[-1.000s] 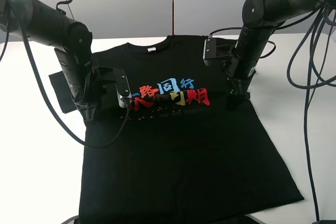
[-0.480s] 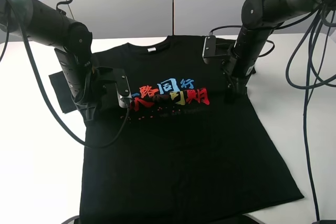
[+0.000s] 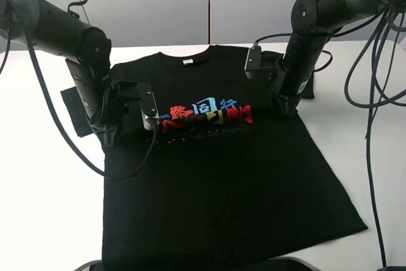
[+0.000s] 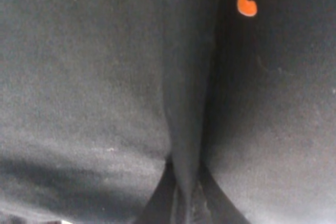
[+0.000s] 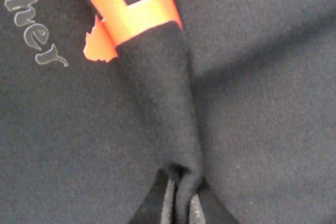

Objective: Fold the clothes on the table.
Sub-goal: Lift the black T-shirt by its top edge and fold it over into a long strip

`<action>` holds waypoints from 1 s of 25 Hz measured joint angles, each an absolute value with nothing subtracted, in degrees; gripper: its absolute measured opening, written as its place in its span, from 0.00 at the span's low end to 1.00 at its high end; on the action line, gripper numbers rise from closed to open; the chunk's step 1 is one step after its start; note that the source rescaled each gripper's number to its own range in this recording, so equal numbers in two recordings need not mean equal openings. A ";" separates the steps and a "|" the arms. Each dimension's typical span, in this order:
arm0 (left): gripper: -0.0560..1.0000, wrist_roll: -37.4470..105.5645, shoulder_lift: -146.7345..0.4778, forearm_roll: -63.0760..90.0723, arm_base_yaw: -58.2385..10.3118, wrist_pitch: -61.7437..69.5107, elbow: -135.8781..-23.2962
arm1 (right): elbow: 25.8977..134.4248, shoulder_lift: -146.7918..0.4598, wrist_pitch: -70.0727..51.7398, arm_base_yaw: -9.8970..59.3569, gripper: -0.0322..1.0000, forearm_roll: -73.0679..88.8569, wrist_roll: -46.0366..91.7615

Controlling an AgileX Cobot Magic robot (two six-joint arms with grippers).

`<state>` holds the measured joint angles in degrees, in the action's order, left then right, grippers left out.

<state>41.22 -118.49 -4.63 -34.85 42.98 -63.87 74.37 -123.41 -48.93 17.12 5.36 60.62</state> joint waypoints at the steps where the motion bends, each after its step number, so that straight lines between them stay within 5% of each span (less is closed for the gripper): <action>1: 0.06 41.10 -118.49 -4.63 -34.85 42.98 -63.87 | 74.37 -123.18 -49.18 17.12 0.04 5.80 60.33; 10: 0.05 36.68 -116.52 -7.80 -34.85 42.57 -67.64 | 74.01 -114.02 -47.74 17.12 0.04 4.85 56.59; 25: 0.05 12.59 -108.42 -40.37 -34.85 39.19 -87.90 | 79.00 -102.70 -30.39 17.16 0.04 -23.91 26.29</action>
<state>12.59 -108.42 -40.37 -34.85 39.19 -87.90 79.00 -102.70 -30.39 17.16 -23.91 26.29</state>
